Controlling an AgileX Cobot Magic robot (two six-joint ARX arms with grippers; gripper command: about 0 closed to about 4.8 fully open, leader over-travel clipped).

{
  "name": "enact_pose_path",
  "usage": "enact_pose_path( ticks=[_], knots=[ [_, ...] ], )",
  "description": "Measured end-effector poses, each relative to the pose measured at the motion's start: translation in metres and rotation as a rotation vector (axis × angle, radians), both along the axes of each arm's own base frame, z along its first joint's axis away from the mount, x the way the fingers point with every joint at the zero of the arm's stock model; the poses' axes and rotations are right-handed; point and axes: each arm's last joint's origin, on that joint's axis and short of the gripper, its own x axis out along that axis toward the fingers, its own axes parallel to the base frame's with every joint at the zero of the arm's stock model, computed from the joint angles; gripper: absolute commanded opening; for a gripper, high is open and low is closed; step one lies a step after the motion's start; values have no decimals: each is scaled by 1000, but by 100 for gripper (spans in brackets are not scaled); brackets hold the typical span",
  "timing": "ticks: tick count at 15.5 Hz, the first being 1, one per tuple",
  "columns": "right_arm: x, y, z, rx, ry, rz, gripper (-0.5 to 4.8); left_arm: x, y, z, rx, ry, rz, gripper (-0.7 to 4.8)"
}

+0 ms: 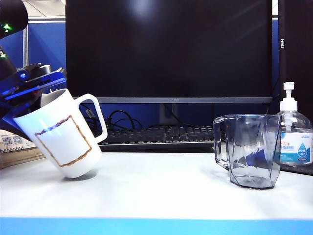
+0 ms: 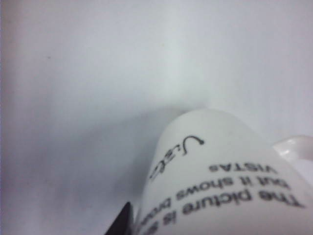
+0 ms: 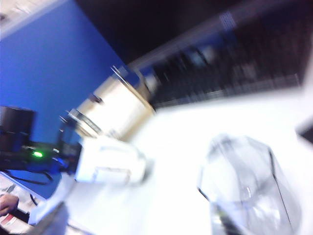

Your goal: Swap the positions of the transparent plastic cup and the white ceramic cup.

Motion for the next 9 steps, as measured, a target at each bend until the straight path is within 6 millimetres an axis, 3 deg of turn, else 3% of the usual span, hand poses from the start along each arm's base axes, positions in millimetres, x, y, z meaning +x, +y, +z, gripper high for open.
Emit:
enact_pose_path(
  ticks=[4,6,9],
  knots=[
    [31,4,-13,103,288,46,328,3,-1,21,77,19,-77,-5],
    [45,5,-14,154,327,41,328,9,-1,40,119,-25,-89,-5],
    [62,6,-15,188,398,31,328,11,-1,53,169,-58,-90,-5]
  ],
)
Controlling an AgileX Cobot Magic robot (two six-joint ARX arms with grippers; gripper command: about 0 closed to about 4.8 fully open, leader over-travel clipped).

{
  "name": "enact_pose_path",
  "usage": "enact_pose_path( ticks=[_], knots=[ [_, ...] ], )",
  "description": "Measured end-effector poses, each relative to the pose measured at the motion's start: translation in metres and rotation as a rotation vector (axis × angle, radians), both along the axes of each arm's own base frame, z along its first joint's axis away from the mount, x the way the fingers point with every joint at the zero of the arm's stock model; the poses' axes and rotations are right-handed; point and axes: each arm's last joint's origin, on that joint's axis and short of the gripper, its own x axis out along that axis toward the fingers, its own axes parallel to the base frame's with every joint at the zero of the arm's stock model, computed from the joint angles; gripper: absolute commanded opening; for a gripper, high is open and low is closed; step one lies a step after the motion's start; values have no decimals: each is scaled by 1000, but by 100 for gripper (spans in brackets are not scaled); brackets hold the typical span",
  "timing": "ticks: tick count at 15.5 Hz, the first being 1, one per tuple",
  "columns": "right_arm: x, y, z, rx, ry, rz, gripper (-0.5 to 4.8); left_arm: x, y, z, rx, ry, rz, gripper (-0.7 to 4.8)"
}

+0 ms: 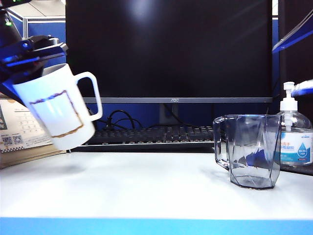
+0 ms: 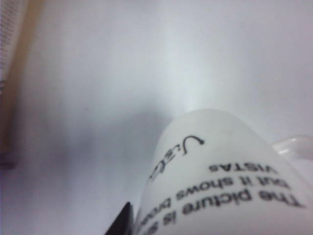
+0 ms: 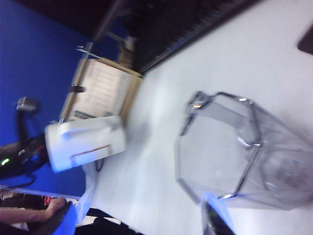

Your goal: Swap the positions of the transparent plastic cup and the white ceramic cup.

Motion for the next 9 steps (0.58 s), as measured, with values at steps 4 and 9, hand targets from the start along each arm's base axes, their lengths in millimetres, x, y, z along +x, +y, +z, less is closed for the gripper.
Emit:
enact_pose_path(
  ticks=[4,9],
  knots=[
    [19,1,0,-16,71,9,328,-4,1,0,22,22,-17,-5],
    [27,0,-1,-170,129,0,329,-5,2,-1,47,30,-36,-5]
  ],
)
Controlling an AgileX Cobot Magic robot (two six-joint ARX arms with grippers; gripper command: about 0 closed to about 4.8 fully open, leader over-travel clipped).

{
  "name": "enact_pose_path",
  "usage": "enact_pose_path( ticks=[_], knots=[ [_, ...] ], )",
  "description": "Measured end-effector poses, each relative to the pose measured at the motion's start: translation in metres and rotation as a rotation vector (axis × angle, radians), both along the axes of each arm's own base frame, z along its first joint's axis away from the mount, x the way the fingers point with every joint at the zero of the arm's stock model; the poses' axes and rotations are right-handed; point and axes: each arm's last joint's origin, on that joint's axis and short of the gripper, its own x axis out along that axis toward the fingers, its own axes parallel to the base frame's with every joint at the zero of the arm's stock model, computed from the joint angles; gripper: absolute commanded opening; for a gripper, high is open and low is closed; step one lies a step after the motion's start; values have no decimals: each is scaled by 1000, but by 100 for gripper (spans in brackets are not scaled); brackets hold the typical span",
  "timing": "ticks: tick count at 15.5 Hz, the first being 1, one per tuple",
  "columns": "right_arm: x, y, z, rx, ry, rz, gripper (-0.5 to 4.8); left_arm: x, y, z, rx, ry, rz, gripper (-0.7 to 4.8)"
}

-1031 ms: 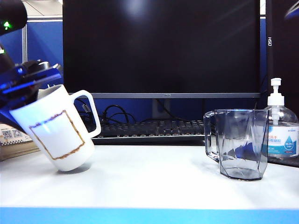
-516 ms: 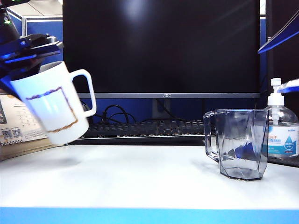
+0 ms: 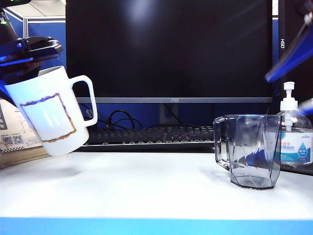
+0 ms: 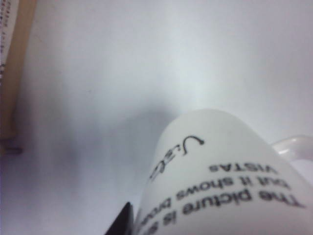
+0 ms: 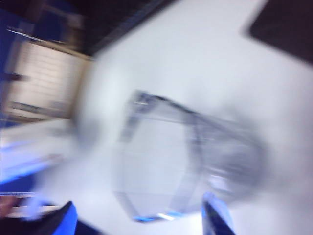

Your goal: Swap the positions of the transparent plastic cup and the white ceramic cup.

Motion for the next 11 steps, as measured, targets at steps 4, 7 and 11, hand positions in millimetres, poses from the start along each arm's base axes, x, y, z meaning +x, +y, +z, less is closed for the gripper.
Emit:
enact_pose_path(
  ticks=[4,7,11],
  knots=[
    [-2,-2,3,-102,12,-4,329,0,0,0,16,-8,1,-5],
    [4,-2,4,-121,15,-25,329,0,0,0,20,-10,-5,-5],
    [19,4,-13,-129,88,3,329,0,0,0,23,-11,-11,-5]
  ],
)
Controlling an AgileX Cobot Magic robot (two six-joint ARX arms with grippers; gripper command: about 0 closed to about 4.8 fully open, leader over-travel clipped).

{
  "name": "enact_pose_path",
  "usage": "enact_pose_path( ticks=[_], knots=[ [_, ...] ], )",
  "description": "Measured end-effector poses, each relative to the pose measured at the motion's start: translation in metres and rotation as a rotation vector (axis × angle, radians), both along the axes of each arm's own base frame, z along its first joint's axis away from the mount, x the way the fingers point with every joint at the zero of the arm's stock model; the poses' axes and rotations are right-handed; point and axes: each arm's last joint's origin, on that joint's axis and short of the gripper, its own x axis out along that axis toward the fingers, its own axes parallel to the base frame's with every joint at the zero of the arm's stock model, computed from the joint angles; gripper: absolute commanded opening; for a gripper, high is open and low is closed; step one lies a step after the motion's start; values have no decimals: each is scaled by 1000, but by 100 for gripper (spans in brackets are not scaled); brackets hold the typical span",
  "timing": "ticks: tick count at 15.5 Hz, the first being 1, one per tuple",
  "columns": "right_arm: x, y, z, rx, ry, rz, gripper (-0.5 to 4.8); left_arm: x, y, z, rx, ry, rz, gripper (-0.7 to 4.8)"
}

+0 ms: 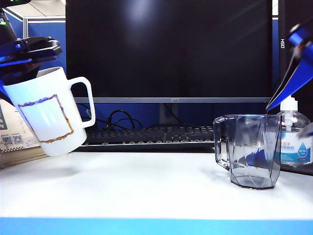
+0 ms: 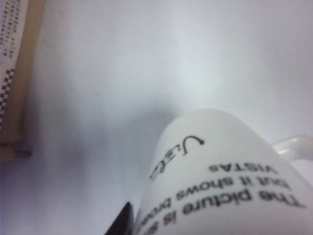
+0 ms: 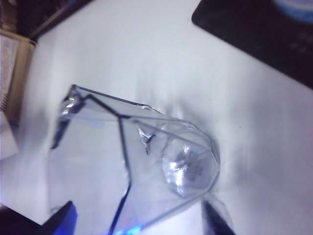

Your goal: Swap the positions of the transparent plastic cup and the white ceramic cup.

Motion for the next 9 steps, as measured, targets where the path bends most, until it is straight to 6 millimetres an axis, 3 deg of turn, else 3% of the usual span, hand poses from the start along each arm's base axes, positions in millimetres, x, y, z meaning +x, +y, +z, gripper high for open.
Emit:
enact_pose_path(
  ticks=[2,9],
  knots=[
    [7,1,-5,-2,22,2,328,0,0,0,0,1,0,-5],
    [18,1,9,-25,-50,-31,328,-1,0,0,3,8,0,-5]
  ],
)
